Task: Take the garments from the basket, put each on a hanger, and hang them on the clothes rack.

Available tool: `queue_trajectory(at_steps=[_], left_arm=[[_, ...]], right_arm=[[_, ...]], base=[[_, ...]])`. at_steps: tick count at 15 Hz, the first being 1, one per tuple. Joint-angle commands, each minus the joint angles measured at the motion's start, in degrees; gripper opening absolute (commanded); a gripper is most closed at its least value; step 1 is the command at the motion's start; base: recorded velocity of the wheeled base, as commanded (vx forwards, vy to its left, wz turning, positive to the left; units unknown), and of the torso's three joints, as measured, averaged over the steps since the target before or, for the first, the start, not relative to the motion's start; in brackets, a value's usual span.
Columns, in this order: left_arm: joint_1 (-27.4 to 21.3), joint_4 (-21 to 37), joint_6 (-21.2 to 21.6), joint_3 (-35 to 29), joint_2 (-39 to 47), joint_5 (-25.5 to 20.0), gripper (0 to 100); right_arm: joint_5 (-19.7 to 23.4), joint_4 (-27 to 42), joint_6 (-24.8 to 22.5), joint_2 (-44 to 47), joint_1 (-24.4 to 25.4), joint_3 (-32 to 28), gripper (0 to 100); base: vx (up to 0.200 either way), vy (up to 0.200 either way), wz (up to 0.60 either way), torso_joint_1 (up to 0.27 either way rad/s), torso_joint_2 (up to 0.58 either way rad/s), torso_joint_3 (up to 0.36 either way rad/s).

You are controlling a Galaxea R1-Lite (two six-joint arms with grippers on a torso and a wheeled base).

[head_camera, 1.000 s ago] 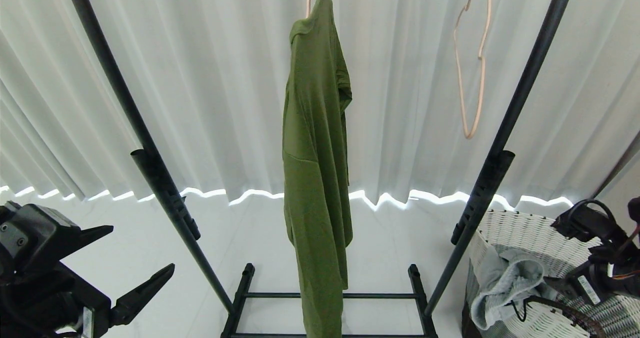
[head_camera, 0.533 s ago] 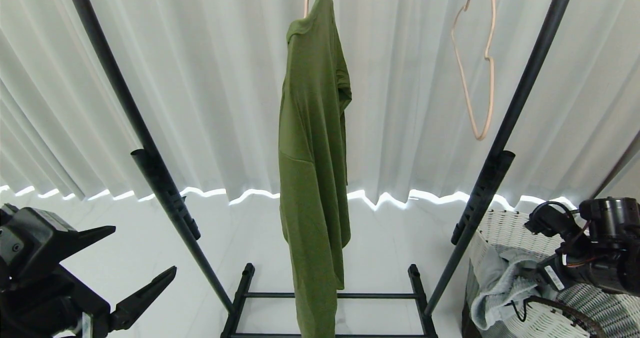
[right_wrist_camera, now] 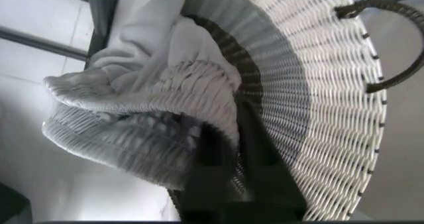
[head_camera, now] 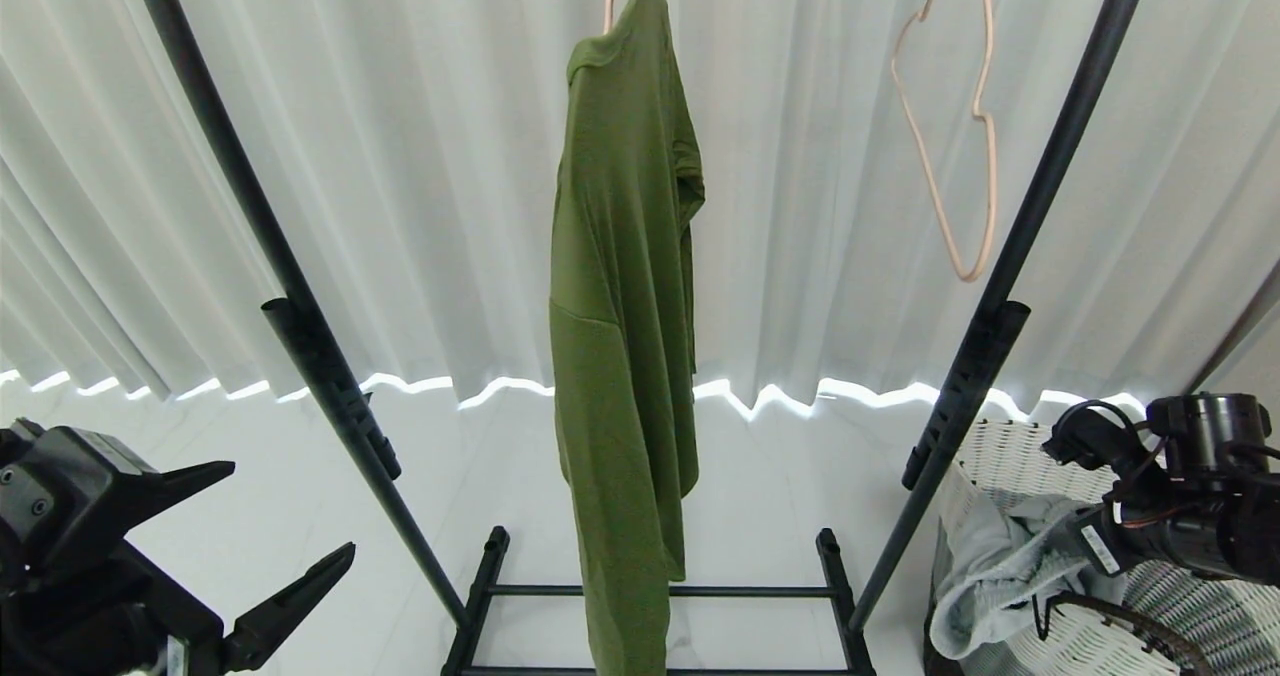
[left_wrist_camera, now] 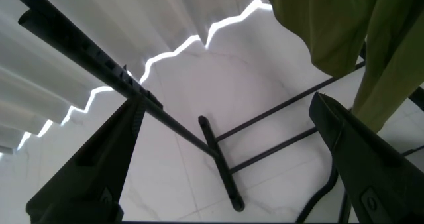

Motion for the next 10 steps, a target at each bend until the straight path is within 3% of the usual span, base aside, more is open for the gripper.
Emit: queue_trajectory(at_steps=[1, 4, 6, 10], left_arm=[[0.0, 0.0, 0.0, 0.2, 0.1, 0.0, 100], [0.1, 0.0, 0.1, 1.5, -0.5, 0.2, 100], [0.1, 0.0, 0.5, 2.4, -1.2, 0.4, 100], [0.1, 0.0, 0.8, 3.6, -1.4, 0.4, 100]], right_arm=[[0.0, 0.1, 0.0, -3.3, 0.7, 0.0, 0], [0.0, 0.4, 0.2, -8.9, 2.2, -1.2, 0], [0.0, 2.5, 3.1, -13.0, 5.5, -3.6, 0], [0.0, 13.8, 6.5, -21.1, 12.9, -10.4, 0]], base=[[0.000, 0.000, 0.00, 0.000, 0.00, 0.000], [0.000, 0.000, 0.00, 0.000, 0.00, 0.000], [0.000, 0.000, 0.00, 0.000, 0.00, 0.000], [-0.200, 0.000, 0.00, 0.005, 0.00, -0.004]])
